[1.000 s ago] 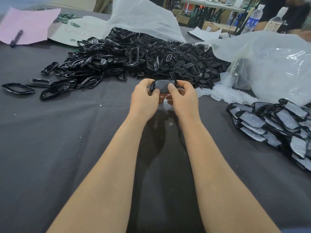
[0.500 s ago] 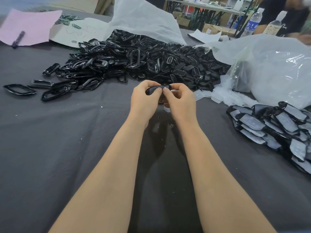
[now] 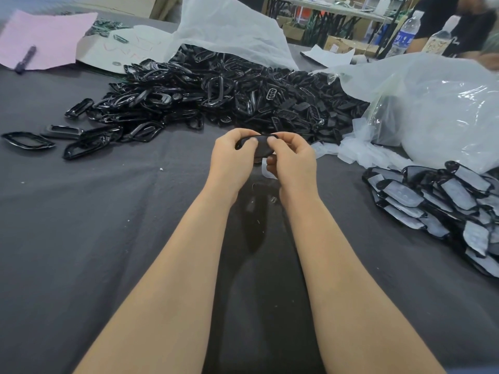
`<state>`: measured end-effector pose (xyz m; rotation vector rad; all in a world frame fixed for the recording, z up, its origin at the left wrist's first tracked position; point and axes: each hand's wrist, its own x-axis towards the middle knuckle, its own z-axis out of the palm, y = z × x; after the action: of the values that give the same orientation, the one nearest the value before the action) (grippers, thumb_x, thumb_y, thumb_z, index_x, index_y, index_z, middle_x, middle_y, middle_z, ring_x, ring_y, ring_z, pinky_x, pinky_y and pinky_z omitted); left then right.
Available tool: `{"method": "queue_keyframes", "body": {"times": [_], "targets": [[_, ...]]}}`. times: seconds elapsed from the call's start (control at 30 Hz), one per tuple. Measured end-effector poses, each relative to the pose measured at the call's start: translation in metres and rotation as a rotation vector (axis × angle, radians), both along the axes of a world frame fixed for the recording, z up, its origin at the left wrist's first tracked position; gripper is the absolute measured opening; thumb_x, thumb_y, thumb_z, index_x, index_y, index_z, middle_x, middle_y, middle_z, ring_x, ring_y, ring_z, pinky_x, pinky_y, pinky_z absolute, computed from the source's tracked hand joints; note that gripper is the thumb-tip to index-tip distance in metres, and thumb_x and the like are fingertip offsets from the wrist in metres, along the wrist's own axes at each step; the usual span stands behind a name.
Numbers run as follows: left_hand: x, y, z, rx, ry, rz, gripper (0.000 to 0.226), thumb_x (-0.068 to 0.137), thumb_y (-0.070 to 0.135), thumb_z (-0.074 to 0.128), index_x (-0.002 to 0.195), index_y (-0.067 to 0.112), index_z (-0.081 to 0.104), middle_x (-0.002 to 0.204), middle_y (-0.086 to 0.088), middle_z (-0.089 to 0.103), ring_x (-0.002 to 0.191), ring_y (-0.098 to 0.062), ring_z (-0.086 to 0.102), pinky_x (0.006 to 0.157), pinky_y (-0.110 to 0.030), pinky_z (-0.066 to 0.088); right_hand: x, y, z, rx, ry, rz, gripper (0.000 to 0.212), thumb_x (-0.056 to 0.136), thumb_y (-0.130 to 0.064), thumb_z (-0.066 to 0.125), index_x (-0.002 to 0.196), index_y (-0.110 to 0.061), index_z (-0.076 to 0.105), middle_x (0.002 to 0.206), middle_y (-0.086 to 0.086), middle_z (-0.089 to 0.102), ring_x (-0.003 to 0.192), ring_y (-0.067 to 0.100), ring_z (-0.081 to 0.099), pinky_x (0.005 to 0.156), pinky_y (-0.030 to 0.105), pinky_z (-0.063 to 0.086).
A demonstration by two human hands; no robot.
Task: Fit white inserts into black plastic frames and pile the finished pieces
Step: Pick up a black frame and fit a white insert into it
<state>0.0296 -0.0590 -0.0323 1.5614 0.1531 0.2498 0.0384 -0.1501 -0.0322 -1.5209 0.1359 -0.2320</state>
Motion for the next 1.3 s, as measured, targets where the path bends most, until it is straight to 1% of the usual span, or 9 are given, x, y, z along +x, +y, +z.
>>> {"method": "queue_keyframes", "body": {"times": [0.27,0.37,0.47,0.6,0.7,0.77,0.83,0.97,1.3], "targets": [[0.0014,0.0005,-0.0005,0.040,0.019,-0.030,0.019,0.097,0.008,0.047,0.101,0.018,0.063,0.106,-0.006,0.066,0.102,-0.021,0.063,0.094,-0.042,0.053,0.0013,-0.0010,-0.0010,-0.048,-0.013,0.010,0.015,0.091,-0.009,0.058,0.080,-0.019,0.060,0.066,-0.004,0.057,0.045,-0.002,0.052,0.046,0.016,0.044],[0.0010,0.0023,-0.0007,0.046,0.029,-0.024,0.019,0.099,0.011,0.046,0.102,0.021,0.062,0.107,-0.003,0.066,0.103,-0.018,0.062,0.095,-0.041,0.053,0.0021,-0.0028,-0.0035,-0.227,-0.054,0.042,0.014,0.091,-0.016,0.060,0.083,-0.027,0.056,0.077,0.000,0.063,0.061,0.009,0.062,0.063,0.031,0.056],[0.0012,0.0035,-0.0013,0.062,0.029,-0.007,0.018,0.100,0.013,0.046,0.103,0.023,0.060,0.106,-0.001,0.065,0.102,-0.015,0.061,0.095,-0.040,0.053,0.0017,-0.0017,-0.0043,-0.379,-0.093,0.058,0.012,0.090,-0.018,0.061,0.091,-0.026,0.053,0.093,0.009,0.065,0.087,0.028,0.065,0.084,0.048,0.054],[0.0017,0.0047,-0.0030,0.079,0.015,0.013,0.014,0.096,0.018,0.055,0.106,0.027,0.056,0.112,-0.005,0.064,0.106,-0.020,0.062,0.095,-0.042,0.052,0.0020,-0.0032,-0.0033,-0.371,-0.119,0.018,0.011,0.091,-0.015,0.061,0.095,-0.021,0.054,0.089,0.006,0.063,0.085,0.028,0.066,0.084,0.045,0.054],[0.0032,0.0064,-0.0059,0.082,0.047,0.032,0.014,0.093,0.019,0.063,0.102,0.023,0.054,0.098,-0.008,0.068,0.088,-0.017,0.068,0.086,-0.041,0.057,0.0034,-0.0082,-0.0034,-0.261,-0.093,-0.023,0.009,0.092,-0.012,0.060,0.098,-0.016,0.055,0.083,0.003,0.062,0.063,0.011,0.062,0.070,0.029,0.056],[0.0037,0.0063,-0.0065,0.089,0.044,0.028,0.010,0.092,0.016,0.063,0.090,0.023,0.056,0.088,-0.006,0.070,0.079,-0.015,0.069,0.082,-0.041,0.059,0.0036,-0.0091,-0.0029,-0.230,-0.070,-0.035,0.010,0.092,-0.011,0.059,0.099,-0.015,0.054,0.080,0.003,0.061,0.057,0.007,0.060,0.067,0.025,0.056],[0.0038,0.0065,-0.0065,0.107,0.034,0.041,0.017,0.092,0.014,0.063,0.083,0.026,0.055,0.079,-0.002,0.069,0.076,-0.015,0.069,0.082,-0.040,0.059,0.0035,-0.0084,-0.0031,-0.233,-0.053,-0.025,0.012,0.092,-0.012,0.060,0.101,-0.015,0.053,0.081,0.003,0.062,0.063,0.010,0.062,0.072,0.031,0.058],[0.0039,0.0068,-0.0059,0.140,0.030,0.079,0.023,0.093,0.014,0.061,0.079,0.029,0.052,0.081,-0.005,0.070,0.085,-0.022,0.069,0.085,-0.044,0.056,0.0011,-0.0018,-0.0032,-0.336,-0.026,0.017,0.024,0.089,-0.017,0.064,0.107,-0.018,0.049,0.101,0.013,0.066,0.095,0.029,0.065,0.092,0.047,0.051],[0.0017,0.0033,-0.0065,0.169,-0.017,0.064,0.022,0.087,0.018,0.069,0.081,0.030,0.052,0.080,0.005,0.067,0.080,-0.014,0.068,0.082,-0.038,0.058,0.0009,-0.0019,-0.0050,-0.301,-0.041,-0.017,0.024,0.089,-0.012,0.064,0.105,-0.017,0.047,0.098,0.014,0.068,0.094,0.030,0.066,0.091,0.048,0.051]]}}
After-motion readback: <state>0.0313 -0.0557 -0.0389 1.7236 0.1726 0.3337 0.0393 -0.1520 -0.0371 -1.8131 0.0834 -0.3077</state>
